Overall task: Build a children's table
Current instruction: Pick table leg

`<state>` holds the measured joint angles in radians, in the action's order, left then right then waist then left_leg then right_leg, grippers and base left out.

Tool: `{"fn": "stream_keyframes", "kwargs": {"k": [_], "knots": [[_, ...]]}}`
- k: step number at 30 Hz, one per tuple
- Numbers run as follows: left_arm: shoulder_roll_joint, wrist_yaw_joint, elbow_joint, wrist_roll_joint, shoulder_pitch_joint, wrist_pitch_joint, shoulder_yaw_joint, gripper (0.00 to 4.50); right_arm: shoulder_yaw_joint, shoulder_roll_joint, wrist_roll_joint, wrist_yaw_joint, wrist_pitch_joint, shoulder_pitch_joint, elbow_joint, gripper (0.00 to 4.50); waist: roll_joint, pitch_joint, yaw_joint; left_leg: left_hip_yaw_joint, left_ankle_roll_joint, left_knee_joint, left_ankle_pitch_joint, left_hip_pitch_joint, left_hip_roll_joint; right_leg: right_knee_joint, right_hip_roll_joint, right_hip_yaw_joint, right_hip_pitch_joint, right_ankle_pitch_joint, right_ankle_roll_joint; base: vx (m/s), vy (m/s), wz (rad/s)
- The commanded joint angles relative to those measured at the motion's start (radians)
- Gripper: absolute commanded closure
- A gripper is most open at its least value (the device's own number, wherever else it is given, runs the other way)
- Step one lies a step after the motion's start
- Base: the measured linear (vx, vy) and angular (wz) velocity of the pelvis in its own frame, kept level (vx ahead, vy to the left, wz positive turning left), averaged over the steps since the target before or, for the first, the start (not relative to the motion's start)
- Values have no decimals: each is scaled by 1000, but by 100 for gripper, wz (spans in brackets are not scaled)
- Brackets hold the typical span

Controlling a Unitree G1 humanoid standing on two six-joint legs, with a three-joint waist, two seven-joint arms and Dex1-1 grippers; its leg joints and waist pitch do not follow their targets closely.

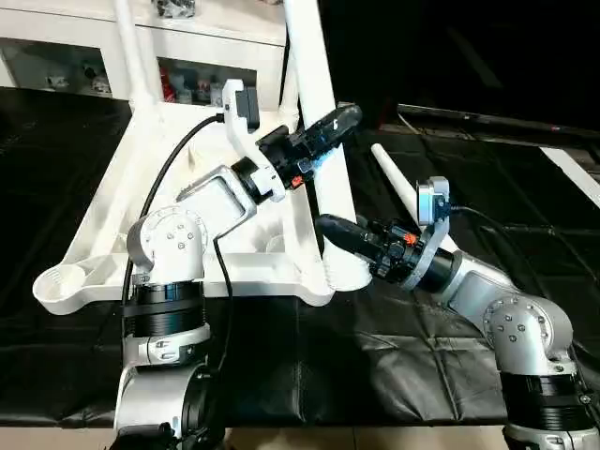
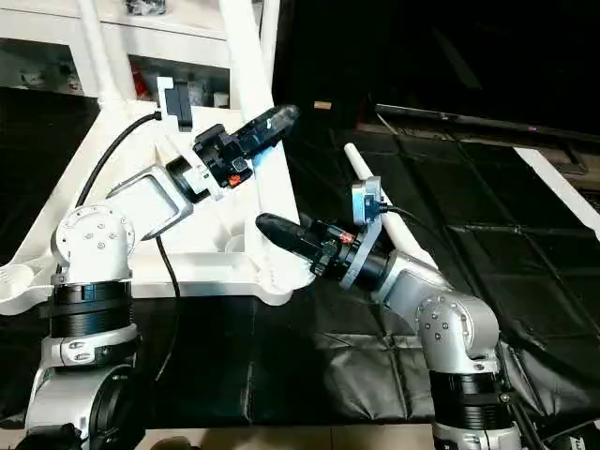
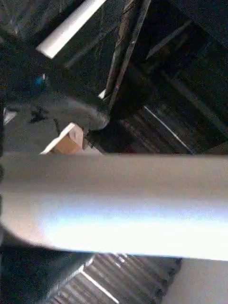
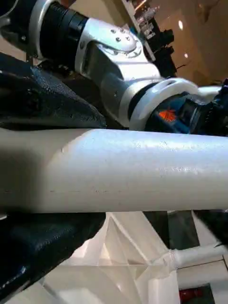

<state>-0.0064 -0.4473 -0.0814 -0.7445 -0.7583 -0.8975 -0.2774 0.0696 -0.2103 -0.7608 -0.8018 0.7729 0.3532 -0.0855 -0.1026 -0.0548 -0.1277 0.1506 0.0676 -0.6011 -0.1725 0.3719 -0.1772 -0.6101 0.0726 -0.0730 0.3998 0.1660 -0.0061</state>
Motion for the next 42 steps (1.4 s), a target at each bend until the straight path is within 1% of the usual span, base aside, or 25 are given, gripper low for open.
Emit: {"fn": "stream_keyframes", "kwargs": {"k": [1,2,3,4,5,6,7,8,9,11,12,13,15,18,20,21,26,27,28,29,32,33,35,39,42], "knots": [[12,20,2,37,-24,18,9,147,6,-16,-3,-8,-28,1,-27,257,18,65,-3,-12,42,79,-257,-11,-46,87,74,41,-47,357,-87,0,0,0],[14,26,8,44,-20,16,19,147,5,-13,5,-1,-37,4,-19,257,15,65,-5,-12,43,78,-258,-11,-46,88,75,41,-47,358,-86,0,0,0],[16,45,18,42,-17,4,25,169,7,-8,12,10,-45,7,-12,257,20,64,-7,-13,48,80,-264,-14,-48,86,75,41,-45,361,-88,0,0,0],[17,53,22,40,-17,0,26,173,7,-6,13,14,-47,9,-11,257,19,65,-7,-12,49,79,-267,-14,-48,86,76,41,-45,359,-88,0,0,0],[18,57,26,37,-18,-2,25,173,7,-5,15,18,-48,11,-12,257,23,64,-8,-13,51,79,-276,-15,-47,87,76,41,-44,366,-90,0,0,0],[18,58,28,35,-18,-3,25,177,7,-5,17,20,-49,12,-13,257,21,63,-9,-11,51,79,-281,-14,-46,90,75,40,-44,374,-86,0,0,0],[16,67,30,29,-21,-8,18,199,4,-7,21,19,-53,13,-12,257,21,63,-10,-11,52,79,-283,-15,-46,90,75,40,-43,379,-84,0,0,0],[16,68,30,28,-21,-8,18,199,4,-7,21,19,-53,13,-12,257,21,63,-11,-12,52,79,-284,-15,-46,91,75,41,-43,383,-80,0,0,0],[17,77,26,25,-25,-7,16,215,1,-10,33,19,-62,14,-5,257,19,63,-13,-12,53,80,-284,-14,-45,91,76,40,-43,391,-76,0,0,0],[23,77,26,25,-28,-5,22,225,-2,-10,43,17,-70,15,2,257,21,63,-13,-13,56,80,-290,-14,-45,93,75,40,-42,399,-72,0,0,0],[24,77,27,23,-29,-6,22,248,-2,-10,46,16,-72,15,4,257,21,62,-13,-13,55,81,-293,-14,-45,93,76,40,-42,402,-69,0,0,0],[24,78,29,22,-29,-7,23,255,-4,-9,50,16,-74,16,6,257,23,62,-14,-14,56,81,-296,-14,-46,93,76,40,-42,402,-68,0,0,0],[26,86,34,21,-29,-12,27,261,-10,-10,54,20,-81,17,9,257,24,62,-13,-14,58,82,-303,-13,-46,93,76,40,-41,401,-68,0,0,0],[36,108,24,40,-38,-22,43,265,-25,-14,78,31,-95,20,16,257,20,62,-11,-14,57,82,-307,-14,-46,93,75,39,-41,411,-64,0,0,0],[41,118,13,49,-45,-16,48,266,-29,-12,88,32,-100,21,21,257,23,62,-12,-14,57,82,-308,-14,-46,94,75,39,-39,415,-61,0,0,0],[40,122,13,49,-47,-13,46,266,-30,-11,90,33,-102,21,22,257,27,62,-13,-15,57,82,-307,-15,-45,94,75,40,-39,407,-63,0,0,0],[43,135,15,60,-56,8,49,267,-32,-9,96,38,-112,23,23,257,23,62,-11,-13,56,82,-297,-12,-45,93,75,40,-42,391,-68,0,0,0],[46,137,16,64,-57,16,52,267,-33,-10,96,39,-113,22,23,224,31,62,-12,-15,56,83,-294,-12,-46,91,74,41,-41,379,-72,0,0,0],[46,137,16,64,-57,16,52,267,-33,-10,96,39,-113,22,23,190,29,62,-11,-14,56,84,-299,-13,-47,93,73,41,-41,378,-73,0,0,0],[51,141,17,70,-61,27,58,267,-36,-10,97,40,-116,22,26,190,26,62,-11,-14,57,84,-302,-12,-46,92,74,40,-42,380,-73,0,0,0],[88,127,27,123,-67,58,108,267,-32,-10,107,63,-123,26,47,177,31,61,-10,-15,57,86,-305,-13,-46,96,73,41,-41,393,-60,0,0,0],[99,122,29,138,-68,65,122,267,-30,-11,109,66,-121,29,53,150,30,61,-8,-16,57,86,-309,-14,-45,95,72,40,-41,402,-52,0,0,0],[102,124,29,143,-70,68,124,267,-23,-4,115,71,-142,32,57,144,32,61,-7,-14,58,85,-302,-12,-45,96,75,41,-42,404,-50,0,0,0],[117,118,28,156,-75,76,137,268,-19,-1,162,96,-204,44,58,108,34,62,-7,-14,63,85,-290,-15,-47,89,73,41,-39,360,-81,0,0,0],[145,98,25,179,-76,89,168,268,-16,-22,155,99,-178,59,55,100,36,61,-7,-13,61,88,-287,-14,-47,84,71,43,-40,337,-92,0,0,0]]}}
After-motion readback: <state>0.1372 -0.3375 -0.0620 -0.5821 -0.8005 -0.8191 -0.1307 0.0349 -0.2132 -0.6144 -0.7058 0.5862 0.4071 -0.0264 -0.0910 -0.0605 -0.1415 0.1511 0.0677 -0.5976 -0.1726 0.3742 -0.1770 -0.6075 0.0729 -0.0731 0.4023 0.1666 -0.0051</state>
